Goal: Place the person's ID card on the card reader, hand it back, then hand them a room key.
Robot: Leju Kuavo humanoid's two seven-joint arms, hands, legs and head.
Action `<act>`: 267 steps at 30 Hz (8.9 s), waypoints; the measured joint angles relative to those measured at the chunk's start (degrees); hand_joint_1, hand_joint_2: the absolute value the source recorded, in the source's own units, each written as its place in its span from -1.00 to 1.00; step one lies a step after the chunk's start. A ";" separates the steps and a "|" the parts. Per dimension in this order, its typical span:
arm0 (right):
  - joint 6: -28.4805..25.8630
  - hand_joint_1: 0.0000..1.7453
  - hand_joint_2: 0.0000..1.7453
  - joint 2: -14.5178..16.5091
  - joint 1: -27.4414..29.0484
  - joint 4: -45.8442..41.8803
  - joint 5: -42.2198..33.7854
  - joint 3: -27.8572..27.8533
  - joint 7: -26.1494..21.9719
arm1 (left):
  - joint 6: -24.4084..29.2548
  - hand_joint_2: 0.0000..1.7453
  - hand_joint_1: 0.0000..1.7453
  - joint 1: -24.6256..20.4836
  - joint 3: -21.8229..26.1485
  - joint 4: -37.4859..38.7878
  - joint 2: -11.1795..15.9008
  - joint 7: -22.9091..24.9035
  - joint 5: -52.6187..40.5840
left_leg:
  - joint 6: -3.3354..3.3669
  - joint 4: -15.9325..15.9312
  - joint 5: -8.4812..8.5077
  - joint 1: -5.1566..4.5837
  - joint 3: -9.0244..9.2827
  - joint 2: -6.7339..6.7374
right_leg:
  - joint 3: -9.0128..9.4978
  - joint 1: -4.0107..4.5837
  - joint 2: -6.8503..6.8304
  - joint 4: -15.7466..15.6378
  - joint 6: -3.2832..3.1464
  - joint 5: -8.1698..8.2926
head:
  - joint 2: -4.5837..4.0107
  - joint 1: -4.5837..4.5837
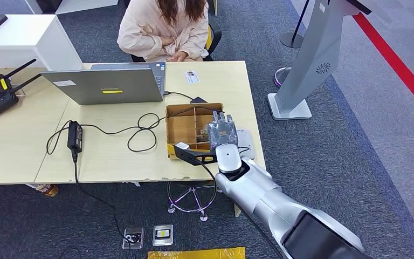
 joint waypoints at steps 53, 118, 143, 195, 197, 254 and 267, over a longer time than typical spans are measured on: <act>0.38 -1.00 -1.00 -1.46 0.48 -5.50 -1.89 0.09 0.19 | 2.26 -1.00 -1.00 -0.01 -0.13 -0.02 0.00 3.38 0.13 | 0.00 0.00 0.00 0.00 -0.02 0.00 | -0.03 0.00 0.00 0.00 0.00 0.00 | 0.00 -0.01; 4.56 -1.00 1.00 -3.95 1.57 -12.82 -3.85 0.90 0.57 | 1.05 -1.00 -1.00 -0.03 -0.50 -0.02 0.08 2.64 -0.48 | 0.00 0.00 0.00 0.00 -0.04 0.00 | -0.04 0.00 0.00 0.00 0.00 0.00 | 0.00 0.00; 4.22 1.00 1.00 -3.90 1.96 -11.83 -4.87 0.94 -0.09 | 1.97 -1.00 -1.00 -0.03 -0.50 -0.02 0.10 2.97 0.13 | 0.00 0.00 0.00 0.00 -0.05 0.00 | -0.05 0.00 0.00 0.00 0.00 0.00 | 0.00 0.00; 2.24 1.00 1.00 -3.53 3.02 -11.38 -6.06 1.95 0.21 | 3.08 -1.00 -1.00 -0.05 -0.50 -0.04 0.31 4.06 0.17 | 0.00 0.00 0.00 0.01 -0.05 0.01 | -0.05 0.01 0.00 0.00 -0.01 0.00 | 0.00 -0.01; 2.74 1.00 1.00 -3.77 2.36 -12.28 -5.21 1.96 1.00 | 2.94 -1.00 -1.00 -0.04 -0.50 -0.04 0.31 3.78 0.17 | 0.00 0.00 0.00 0.01 -0.05 0.01 | -0.05 0.01 0.00 0.01 -0.01 0.00 | -0.01 0.00; 4.12 1.00 1.00 -7.18 -10.29 -18.48 -7.30 1.92 7.76 | 4.01 -1.00 -1.00 -0.05 -0.50 -0.07 -0.61 2.32 1.75 | -0.01 0.01 -0.01 0.01 -0.08 0.01 | -0.08 0.01 0.00 0.01 -0.01 -0.01 | 0.00 0.00; 3.68 -0.95 0.00 -7.10 -10.26 -17.25 -7.70 1.92 7.84 | 4.67 -1.00 -1.00 -0.06 -0.50 -0.07 -0.59 2.32 1.14 | -0.01 0.01 -0.01 0.01 -0.08 0.01 | -0.08 0.01 0.00 0.01 -0.01 -0.01 | 0.00 -0.01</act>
